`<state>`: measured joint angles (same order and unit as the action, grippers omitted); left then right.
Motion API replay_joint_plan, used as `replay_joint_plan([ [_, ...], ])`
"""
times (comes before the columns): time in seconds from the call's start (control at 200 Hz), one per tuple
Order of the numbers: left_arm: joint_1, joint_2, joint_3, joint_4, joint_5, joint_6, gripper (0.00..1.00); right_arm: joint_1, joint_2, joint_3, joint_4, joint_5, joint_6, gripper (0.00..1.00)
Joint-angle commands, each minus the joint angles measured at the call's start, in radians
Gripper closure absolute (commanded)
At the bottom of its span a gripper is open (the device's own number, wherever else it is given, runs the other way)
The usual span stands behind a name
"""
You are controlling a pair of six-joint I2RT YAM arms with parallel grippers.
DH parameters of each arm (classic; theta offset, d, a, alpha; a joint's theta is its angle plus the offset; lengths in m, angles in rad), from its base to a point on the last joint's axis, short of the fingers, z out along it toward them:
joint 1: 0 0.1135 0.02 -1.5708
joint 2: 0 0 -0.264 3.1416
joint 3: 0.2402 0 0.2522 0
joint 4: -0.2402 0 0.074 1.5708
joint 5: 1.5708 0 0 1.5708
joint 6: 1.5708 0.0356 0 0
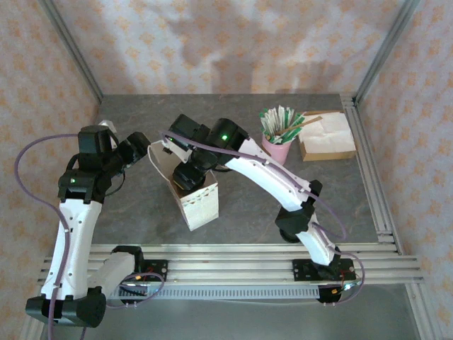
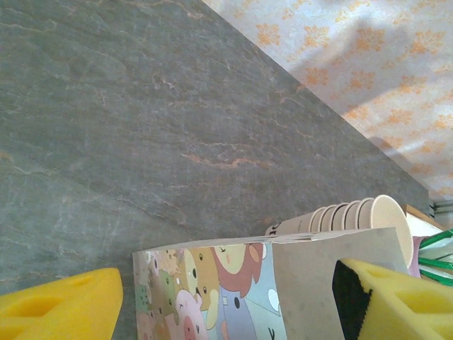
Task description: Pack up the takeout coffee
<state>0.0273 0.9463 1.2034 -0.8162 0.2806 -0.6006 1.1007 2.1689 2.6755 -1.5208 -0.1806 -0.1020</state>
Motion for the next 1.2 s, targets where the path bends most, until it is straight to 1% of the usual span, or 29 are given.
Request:
replay_joint_plan([
  [0.0, 0.006, 0.002, -0.005, 0.035, 0.047, 0.016, 0.22, -0.001, 0.032, 0.039, -0.046, 0.028, 0.019, 0.42],
  [0.24, 0.005, -0.011, -0.045, 0.075, 0.117, 0.011, 0.23, -0.006, 0.081, 0.039, -0.062, 0.005, 0.131, 0.43],
  [0.47, 0.005, -0.017, -0.062, 0.075, 0.128, 0.018, 0.24, -0.006, 0.111, 0.040, -0.073, 0.002, 0.219, 0.44],
  [0.791, 0.005, -0.031, -0.073, 0.082, 0.118, 0.011, 0.24, -0.006, 0.150, 0.040, -0.085, -0.001, 0.266, 0.45],
  [0.986, 0.003, -0.035, -0.074, 0.078, 0.107, 0.014, 0.24, -0.008, 0.175, 0.039, -0.105, 0.007, 0.272, 0.45],
  [1.196, 0.003, -0.041, -0.074, 0.071, 0.100, 0.018, 0.24, -0.009, 0.205, 0.037, -0.113, -0.011, 0.272, 0.45],
])
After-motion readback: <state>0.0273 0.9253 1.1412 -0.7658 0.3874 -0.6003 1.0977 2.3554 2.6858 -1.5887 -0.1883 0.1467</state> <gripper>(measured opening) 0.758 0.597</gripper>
